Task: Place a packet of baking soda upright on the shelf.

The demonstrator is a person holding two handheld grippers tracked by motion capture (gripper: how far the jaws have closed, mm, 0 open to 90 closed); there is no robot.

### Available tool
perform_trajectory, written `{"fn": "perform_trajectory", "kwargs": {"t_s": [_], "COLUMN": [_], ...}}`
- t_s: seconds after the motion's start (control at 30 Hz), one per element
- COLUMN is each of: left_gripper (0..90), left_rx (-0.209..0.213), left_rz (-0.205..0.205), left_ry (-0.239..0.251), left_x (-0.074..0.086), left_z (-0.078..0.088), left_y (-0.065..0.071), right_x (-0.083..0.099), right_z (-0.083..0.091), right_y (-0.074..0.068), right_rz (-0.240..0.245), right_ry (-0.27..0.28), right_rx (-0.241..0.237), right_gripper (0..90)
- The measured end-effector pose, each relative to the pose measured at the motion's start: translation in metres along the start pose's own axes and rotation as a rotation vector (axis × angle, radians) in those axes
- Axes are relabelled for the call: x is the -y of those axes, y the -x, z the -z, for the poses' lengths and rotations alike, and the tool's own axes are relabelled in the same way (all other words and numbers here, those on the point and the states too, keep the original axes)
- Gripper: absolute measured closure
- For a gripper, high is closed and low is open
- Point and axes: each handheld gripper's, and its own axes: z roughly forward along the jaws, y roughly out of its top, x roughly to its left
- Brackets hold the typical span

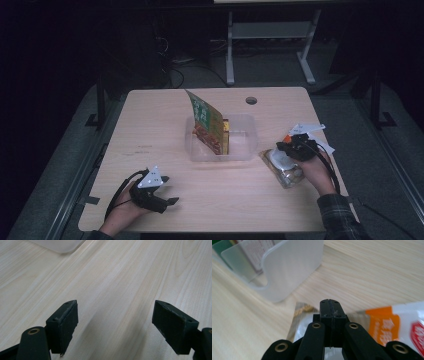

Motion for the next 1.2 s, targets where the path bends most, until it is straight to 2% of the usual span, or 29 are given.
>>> {"fn": "perform_trajectory", "kwargs": {"t_s": [0.23, 0.33, 0.4, 0.43, 0.47, 0.53, 0.8, 1.0, 1.2], "left_gripper": [20.4, 20.5, 20.5, 20.5, 20.5, 20.6, 20.7, 20.7, 20.7], "left_rx": [0.003, 0.005, 0.005, 0.005, 0.006, 0.007, 0.011, 0.015, 0.015], "left_rz": [0.0, 0.001, 0.006, 0.007, 0.007, 0.003, -0.002, -0.003, -0.006], "left_ry": [-0.002, -0.005, 0.001, 0.002, 0.002, -0.004, -0.01, -0.013, -0.017], "left_x": [-0.001, -0.001, 0.0, 0.0, 0.0, 0.0, -0.001, -0.001, -0.001], "left_z": [-0.001, -0.002, -0.002, -0.002, -0.003, -0.003, -0.004, -0.005, -0.005], "left_y": [0.001, 0.001, 0.001, 0.001, 0.002, 0.001, 0.002, 0.003, 0.003], "right_x": [0.022, 0.028, 0.032, 0.033, 0.034, 0.035, 0.04, 0.04, 0.041], "right_z": [0.015, 0.016, 0.012, 0.012, 0.012, 0.012, 0.016, 0.016, 0.016], "right_y": [0.005, 0.005, 0.004, 0.005, 0.005, 0.005, -0.01, -0.026, -0.045], "right_rz": [0.018, 0.025, 0.04, 0.045, 0.024, 0.012, 0.032, 0.093, 0.124], "right_ry": [-0.057, -0.078, -0.116, -0.104, -0.108, -0.108, -0.11, -0.126, -0.133], "right_rx": [-0.014, -0.029, -0.031, -0.036, -0.05, -0.073, -0.12, -0.164, -0.198], "right_gripper": [89.9, 89.9, 90.0, 90.0, 90.0, 90.0, 90.0, 90.0, 90.0]}}
